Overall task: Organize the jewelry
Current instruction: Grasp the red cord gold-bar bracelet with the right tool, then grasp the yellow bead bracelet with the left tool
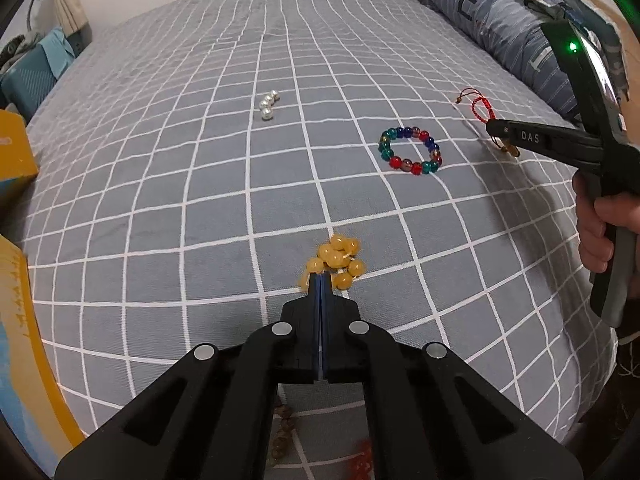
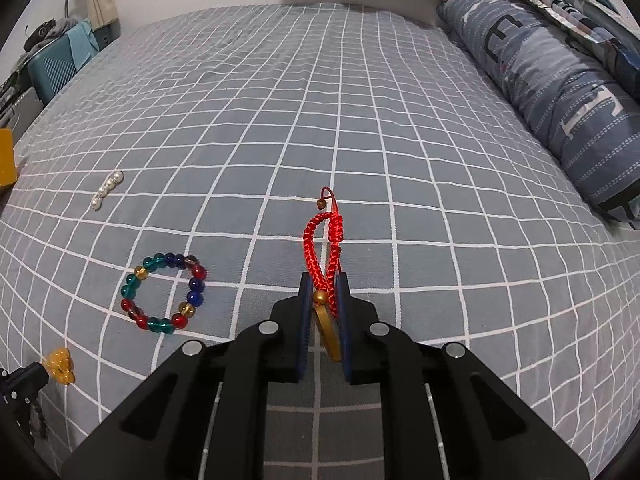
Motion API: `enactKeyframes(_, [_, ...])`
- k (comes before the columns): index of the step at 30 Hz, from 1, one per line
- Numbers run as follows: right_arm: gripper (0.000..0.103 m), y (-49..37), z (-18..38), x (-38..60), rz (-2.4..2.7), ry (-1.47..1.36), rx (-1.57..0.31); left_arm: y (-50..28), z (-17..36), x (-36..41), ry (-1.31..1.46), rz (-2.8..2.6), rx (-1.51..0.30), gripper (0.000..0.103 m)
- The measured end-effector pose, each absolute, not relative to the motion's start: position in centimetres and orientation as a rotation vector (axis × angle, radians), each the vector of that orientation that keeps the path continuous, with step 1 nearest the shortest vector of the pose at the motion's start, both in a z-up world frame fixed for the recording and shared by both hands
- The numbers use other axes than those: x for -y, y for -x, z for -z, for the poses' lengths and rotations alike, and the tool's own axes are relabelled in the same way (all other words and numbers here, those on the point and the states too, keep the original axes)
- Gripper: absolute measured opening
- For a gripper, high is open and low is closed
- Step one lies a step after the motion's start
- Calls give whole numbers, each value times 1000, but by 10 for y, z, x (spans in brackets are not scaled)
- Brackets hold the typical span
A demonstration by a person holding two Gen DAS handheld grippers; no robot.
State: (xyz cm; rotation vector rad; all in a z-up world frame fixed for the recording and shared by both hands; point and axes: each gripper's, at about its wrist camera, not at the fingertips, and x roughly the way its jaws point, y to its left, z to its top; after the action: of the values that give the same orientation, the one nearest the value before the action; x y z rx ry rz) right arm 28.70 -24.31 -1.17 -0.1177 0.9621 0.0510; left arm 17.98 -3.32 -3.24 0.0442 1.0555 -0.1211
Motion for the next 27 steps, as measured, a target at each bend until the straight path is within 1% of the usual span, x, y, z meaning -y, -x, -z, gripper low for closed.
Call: enactKeyframes(27, [11, -229, -54, 220, 21, 59, -878, -181, 0, 13, -1, 112, -1014, 0])
